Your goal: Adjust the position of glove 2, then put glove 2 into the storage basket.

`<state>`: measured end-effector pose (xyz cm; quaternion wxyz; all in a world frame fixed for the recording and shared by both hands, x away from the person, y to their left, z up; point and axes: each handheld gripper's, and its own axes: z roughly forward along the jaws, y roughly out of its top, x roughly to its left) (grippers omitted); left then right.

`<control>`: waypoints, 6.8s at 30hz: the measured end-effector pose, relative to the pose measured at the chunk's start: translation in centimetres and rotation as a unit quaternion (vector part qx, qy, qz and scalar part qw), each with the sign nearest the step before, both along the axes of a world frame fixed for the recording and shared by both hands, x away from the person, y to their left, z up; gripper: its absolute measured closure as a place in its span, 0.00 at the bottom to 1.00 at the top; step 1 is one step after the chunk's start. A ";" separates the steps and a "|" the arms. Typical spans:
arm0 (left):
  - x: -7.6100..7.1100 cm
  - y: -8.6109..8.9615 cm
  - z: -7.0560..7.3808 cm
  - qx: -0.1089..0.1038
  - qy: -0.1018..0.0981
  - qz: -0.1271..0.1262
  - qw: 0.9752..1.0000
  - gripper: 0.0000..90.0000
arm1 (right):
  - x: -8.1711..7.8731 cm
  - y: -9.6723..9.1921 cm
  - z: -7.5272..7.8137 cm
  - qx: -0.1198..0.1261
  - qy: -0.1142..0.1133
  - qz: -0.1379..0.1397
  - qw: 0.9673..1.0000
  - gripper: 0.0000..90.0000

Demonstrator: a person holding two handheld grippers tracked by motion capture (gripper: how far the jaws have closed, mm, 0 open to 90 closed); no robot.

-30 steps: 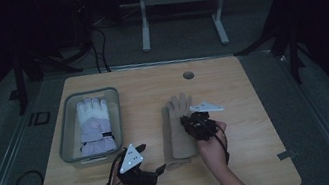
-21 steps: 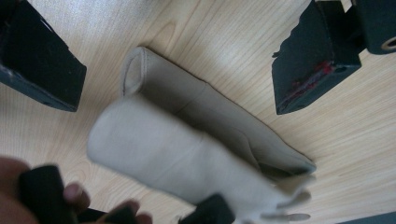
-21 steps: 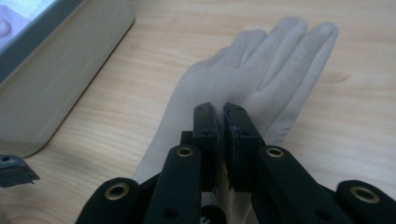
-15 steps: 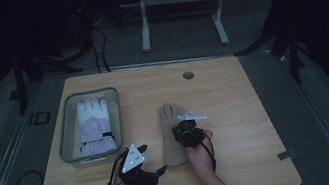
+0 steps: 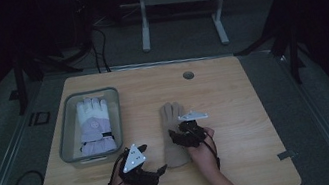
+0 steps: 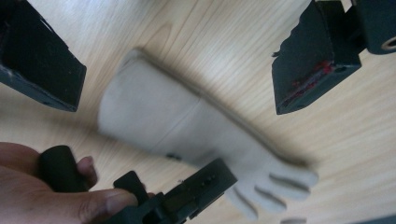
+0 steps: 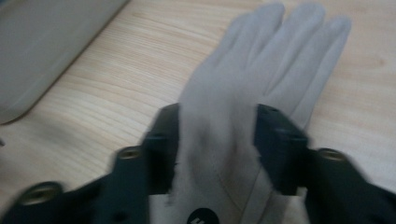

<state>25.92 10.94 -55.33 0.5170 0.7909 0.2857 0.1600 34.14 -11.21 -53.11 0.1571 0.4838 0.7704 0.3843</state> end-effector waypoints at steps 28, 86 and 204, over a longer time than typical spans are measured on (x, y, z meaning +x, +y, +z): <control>0.8 -4.3 1.0 0.030 0.027 -0.099 0.994 0.17 | 4.2 -5.6 1.7 0.039 0.015 0.092 0.995 0.15; 3.2 -7.3 0.8 0.224 0.050 -0.086 0.969 0.90 | 6.4 -1.5 1.4 -0.039 0.038 0.153 0.987 0.86; 4.5 13.6 7.6 0.233 0.111 0.082 0.963 0.70 | 11.3 22.3 6.3 -0.060 0.021 0.274 0.960 0.47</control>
